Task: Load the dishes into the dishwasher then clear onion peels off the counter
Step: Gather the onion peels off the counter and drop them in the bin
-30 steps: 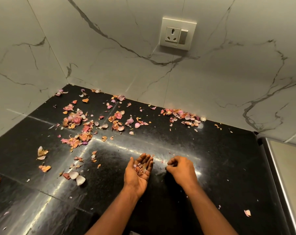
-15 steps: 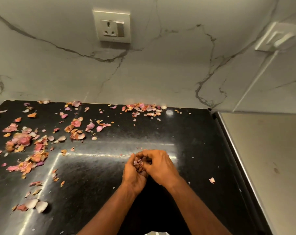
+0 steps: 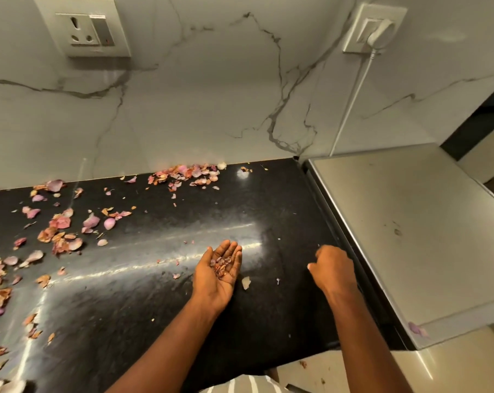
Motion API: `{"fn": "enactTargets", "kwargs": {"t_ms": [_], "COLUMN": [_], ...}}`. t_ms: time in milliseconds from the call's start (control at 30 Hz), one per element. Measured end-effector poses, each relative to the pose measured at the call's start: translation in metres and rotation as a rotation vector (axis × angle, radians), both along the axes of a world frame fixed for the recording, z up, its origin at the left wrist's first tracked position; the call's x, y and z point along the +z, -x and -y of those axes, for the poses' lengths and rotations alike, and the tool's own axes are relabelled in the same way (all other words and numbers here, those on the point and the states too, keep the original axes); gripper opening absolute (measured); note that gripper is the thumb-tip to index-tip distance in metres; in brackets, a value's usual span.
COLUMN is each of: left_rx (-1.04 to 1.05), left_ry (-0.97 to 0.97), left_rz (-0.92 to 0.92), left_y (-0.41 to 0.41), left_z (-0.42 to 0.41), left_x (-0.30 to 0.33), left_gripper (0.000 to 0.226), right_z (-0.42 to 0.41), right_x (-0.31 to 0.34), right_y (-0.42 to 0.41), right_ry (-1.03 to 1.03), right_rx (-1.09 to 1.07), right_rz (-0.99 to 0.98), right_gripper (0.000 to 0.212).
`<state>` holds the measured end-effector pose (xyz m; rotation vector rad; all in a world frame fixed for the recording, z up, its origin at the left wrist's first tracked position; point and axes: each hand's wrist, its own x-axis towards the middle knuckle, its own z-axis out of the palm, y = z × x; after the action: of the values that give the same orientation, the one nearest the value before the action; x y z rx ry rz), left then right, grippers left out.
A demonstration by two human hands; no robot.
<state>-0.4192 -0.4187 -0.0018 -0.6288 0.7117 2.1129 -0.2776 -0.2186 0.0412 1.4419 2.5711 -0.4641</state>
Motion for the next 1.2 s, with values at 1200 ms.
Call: {"fn": "enactTargets", "kwargs": {"t_ms": [1200], "left_rx": [0.141], "left_ry": [0.026], "left_rz": [-0.034], "left_y": [-0.004], "left_z": [0.059], "left_x": [0.000], "left_gripper": [0.048], "right_z": [0.140], "right_x": [0.035], "right_y": [0.080], "right_ry": [0.473], "right_rx": [0.548], "right_rz": [-0.502], "right_gripper": [0.026]}}
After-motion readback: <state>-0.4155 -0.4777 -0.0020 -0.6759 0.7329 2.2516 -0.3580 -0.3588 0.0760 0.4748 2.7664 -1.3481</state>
